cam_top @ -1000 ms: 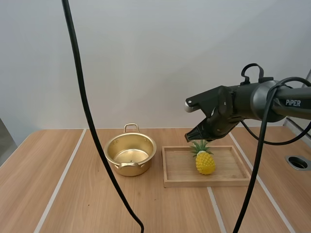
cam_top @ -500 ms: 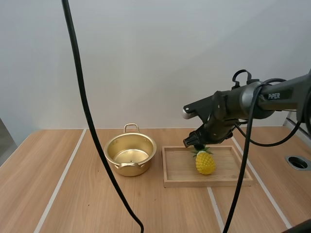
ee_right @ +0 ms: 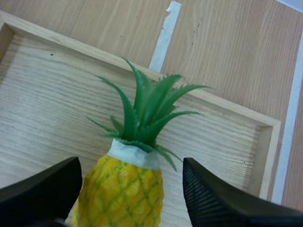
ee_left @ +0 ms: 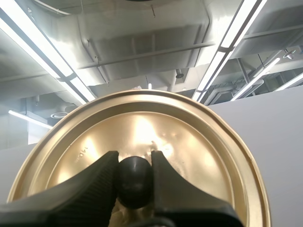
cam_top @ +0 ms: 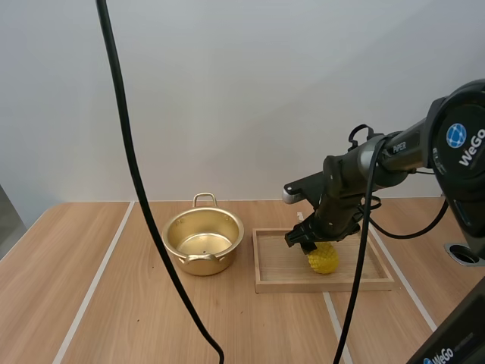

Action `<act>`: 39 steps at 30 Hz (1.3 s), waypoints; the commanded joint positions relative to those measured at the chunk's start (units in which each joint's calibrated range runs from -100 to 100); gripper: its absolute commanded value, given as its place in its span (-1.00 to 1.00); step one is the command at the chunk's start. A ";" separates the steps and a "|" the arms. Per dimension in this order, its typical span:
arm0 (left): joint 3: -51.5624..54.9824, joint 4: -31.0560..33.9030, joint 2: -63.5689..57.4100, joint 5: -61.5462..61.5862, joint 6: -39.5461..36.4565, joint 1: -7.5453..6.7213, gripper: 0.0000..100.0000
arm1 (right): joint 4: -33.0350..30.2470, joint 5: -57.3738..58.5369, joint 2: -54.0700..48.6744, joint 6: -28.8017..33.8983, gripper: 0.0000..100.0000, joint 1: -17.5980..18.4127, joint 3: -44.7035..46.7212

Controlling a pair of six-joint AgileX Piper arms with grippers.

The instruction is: Open the pot, put the pineapple inside, and close it

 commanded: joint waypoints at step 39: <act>-0.36 0.02 -0.35 -0.48 -0.37 0.05 -1.00 | -0.10 4.25 5.42 1.90 1.00 0.03 0.12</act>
